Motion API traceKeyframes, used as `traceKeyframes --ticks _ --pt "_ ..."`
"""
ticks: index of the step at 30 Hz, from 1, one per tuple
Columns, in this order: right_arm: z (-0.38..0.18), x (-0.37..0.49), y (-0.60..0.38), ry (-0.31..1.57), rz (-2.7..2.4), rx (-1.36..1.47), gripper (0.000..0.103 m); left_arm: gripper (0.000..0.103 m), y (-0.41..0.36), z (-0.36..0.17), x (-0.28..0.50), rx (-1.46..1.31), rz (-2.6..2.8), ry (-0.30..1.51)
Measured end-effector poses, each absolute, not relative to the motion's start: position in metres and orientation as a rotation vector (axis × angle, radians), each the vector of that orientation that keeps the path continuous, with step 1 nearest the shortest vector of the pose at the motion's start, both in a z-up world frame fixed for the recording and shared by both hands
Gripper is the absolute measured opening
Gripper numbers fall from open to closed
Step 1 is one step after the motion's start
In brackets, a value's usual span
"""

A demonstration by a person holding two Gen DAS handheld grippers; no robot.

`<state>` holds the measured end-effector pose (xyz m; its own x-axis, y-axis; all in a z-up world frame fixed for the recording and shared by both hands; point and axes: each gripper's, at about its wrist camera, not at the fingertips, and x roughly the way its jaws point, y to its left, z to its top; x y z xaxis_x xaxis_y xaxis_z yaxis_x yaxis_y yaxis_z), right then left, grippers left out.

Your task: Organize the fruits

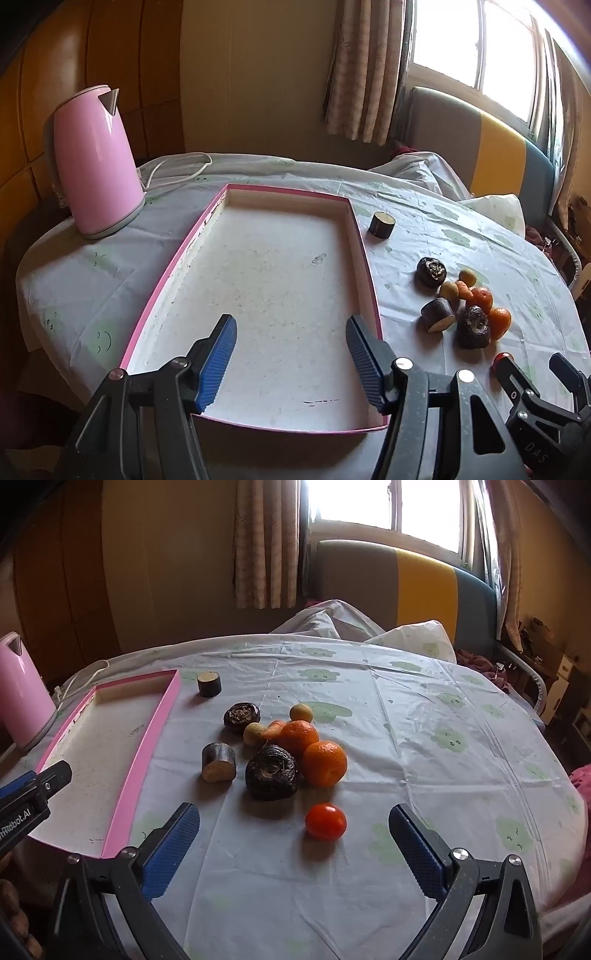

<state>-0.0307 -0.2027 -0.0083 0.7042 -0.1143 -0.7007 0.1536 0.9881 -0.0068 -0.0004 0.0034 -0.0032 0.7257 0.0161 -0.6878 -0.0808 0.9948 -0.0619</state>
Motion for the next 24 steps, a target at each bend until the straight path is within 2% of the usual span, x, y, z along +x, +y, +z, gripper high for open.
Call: traceKeyframes --ticks 24 --pt "-0.002 -0.041 -0.195 0.751 -0.104 0.044 0.103 0.063 0.007 0.008 -0.008 -0.065 0.036 0.713"
